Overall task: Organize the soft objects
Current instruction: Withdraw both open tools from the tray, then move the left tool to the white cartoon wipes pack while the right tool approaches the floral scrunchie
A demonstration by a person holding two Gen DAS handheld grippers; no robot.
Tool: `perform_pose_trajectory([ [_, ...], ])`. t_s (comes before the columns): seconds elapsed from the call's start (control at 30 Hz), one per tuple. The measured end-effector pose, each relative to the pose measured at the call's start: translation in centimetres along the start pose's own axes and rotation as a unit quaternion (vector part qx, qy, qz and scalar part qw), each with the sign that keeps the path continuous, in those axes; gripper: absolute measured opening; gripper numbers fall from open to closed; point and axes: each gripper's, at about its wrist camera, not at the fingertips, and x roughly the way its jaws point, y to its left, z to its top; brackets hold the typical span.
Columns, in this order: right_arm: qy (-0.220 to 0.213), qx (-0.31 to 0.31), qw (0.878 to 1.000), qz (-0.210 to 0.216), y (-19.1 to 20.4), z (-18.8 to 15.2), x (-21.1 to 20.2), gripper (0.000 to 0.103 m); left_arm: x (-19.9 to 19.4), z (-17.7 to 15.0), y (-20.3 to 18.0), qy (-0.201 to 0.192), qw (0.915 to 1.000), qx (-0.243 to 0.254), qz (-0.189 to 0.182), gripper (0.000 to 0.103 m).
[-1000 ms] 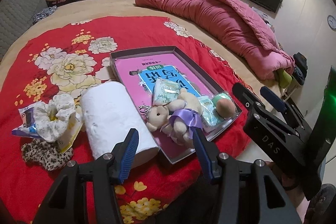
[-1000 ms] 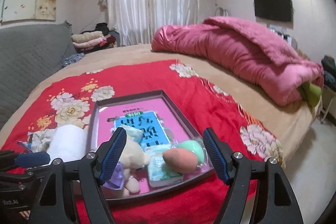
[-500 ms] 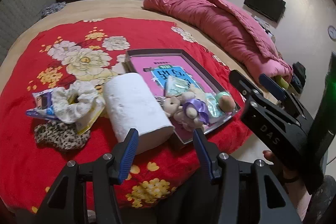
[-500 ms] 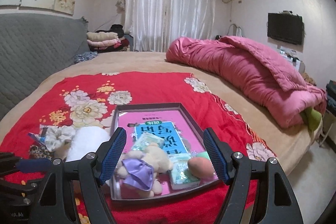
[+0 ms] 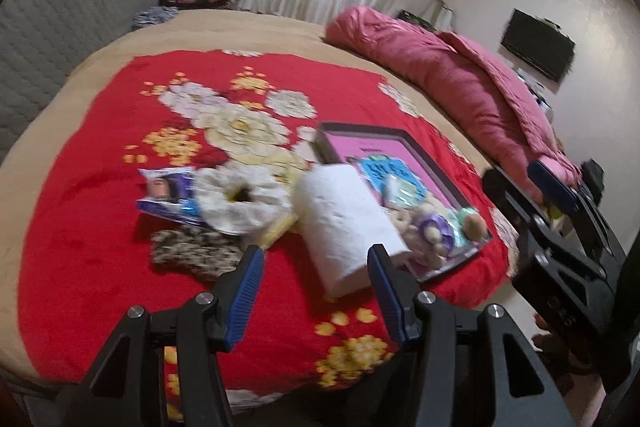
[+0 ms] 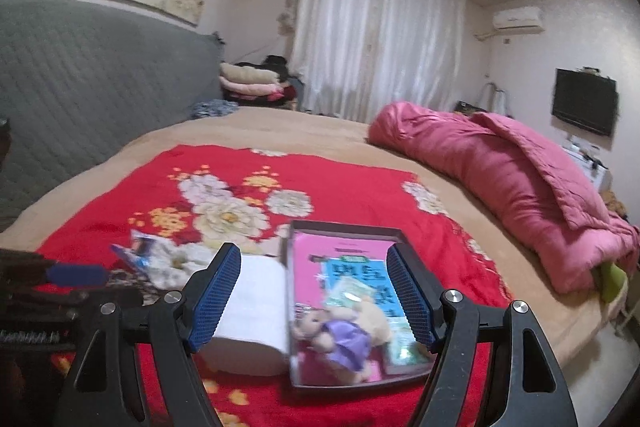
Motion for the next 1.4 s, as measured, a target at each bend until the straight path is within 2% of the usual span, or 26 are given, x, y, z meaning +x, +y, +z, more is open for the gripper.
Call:
perform_pose_trajectory([
  [0.23, 0.001, -0.054, 0.998, 0.043, 4.0, -0.2, -0.2, 0.077, -0.9, 0.3, 4.3, -0.01, 0.9988, -0.034, 0.033, 0.054],
  [0.5, 0.006, -0.099, 0.992, 0.076, 7.1, -1.0, 0.2, 0.077, -0.5, 0.2, 7.0, -0.006, 0.997, -0.068, 0.037, 0.054],
  [0.8, 0.037, -0.116, 0.986, 0.11, 9.5, -1.6, 2.2, 0.077, 0.8, 0.1, 8.3, -0.002, 0.9957, -0.088, 0.031, 0.054],
  [1.07, 0.066, -0.124, 0.982, 0.124, 11.0, -2.0, 4.6, 0.077, 3.6, 0.3, 12.6, 0.001, 0.9859, -0.167, 0.008, 0.054],
  [1.4, 0.084, -0.128, 0.981, 0.12, 11.7, -2.0, 7.4, 0.077, 9.0, 0.8, 16.1, 0.015, 0.9716, -0.235, -0.028, 0.054],
])
